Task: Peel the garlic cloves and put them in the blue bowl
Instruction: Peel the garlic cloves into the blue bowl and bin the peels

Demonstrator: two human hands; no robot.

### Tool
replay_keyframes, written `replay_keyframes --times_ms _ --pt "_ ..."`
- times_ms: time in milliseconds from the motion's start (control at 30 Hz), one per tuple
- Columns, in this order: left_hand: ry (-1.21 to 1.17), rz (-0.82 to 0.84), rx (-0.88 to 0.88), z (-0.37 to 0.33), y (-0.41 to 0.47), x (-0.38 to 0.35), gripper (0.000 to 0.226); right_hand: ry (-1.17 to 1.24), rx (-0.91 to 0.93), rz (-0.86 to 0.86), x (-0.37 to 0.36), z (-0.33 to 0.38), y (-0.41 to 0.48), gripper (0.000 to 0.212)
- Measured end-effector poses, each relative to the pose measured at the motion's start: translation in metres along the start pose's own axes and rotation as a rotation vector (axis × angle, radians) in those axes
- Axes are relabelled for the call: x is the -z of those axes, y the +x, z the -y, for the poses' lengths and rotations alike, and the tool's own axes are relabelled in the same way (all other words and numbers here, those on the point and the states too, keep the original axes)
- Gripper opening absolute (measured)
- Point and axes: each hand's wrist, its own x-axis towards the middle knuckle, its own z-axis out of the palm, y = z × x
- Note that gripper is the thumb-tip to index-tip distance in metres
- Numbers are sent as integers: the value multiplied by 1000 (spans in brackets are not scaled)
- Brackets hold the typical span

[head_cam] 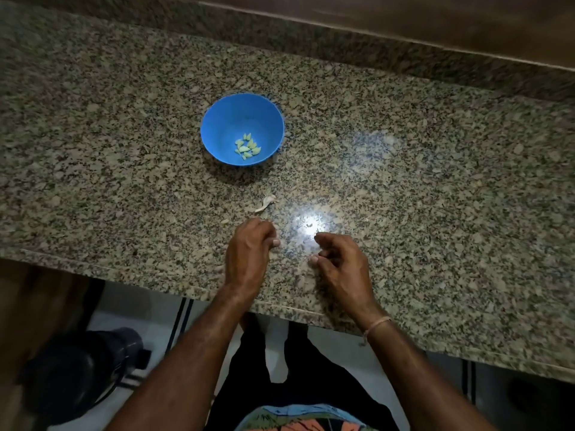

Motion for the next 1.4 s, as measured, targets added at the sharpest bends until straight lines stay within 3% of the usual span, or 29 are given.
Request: replay_keyframes --times_ms 67,167,300,500,633,733,900,1000,1100,1233,1333,1400 --pt "45 -17 12 -2 -2 -2 17 -138 92 4 1 -2 6 46" --pt "-41 -66 89 -3 -7 -1 26 -604 245 70 -1 -11 15 68" --pt "-242 -201 317 -4 -24 19 15 -902 236 207 -17 -11 9 77" --pt "-373 -277 475 -3 -50 36 10 -875 331 361 -68 8 14 76" --pt "-403 -315 565 2 -54 34 12 -746 185 214 -53 5 13 75" --pt "-426 -323 588 3 -56 33 12 -838 130 214 -51 -4 2 80" --pt "-459 -333 595 6 -58 33 11 -777 387 434 -78 1 -3 78" --pt "-466 -322 605 9 -59 32 12 -707 337 332 -68 9 4 73" --pt "-483 -323 604 12 -61 32 13 -842 203 209 -49 4 8 75" --pt "-502 -325 601 13 -65 32 12 -934 270 283 -62 3 6 79" --pt "-504 -326 619 12 -67 33 11 -830 359 335 -76 10 4 80" --pt "-510 -332 622 13 -69 35 11 -697 316 297 -73 16 5 88"
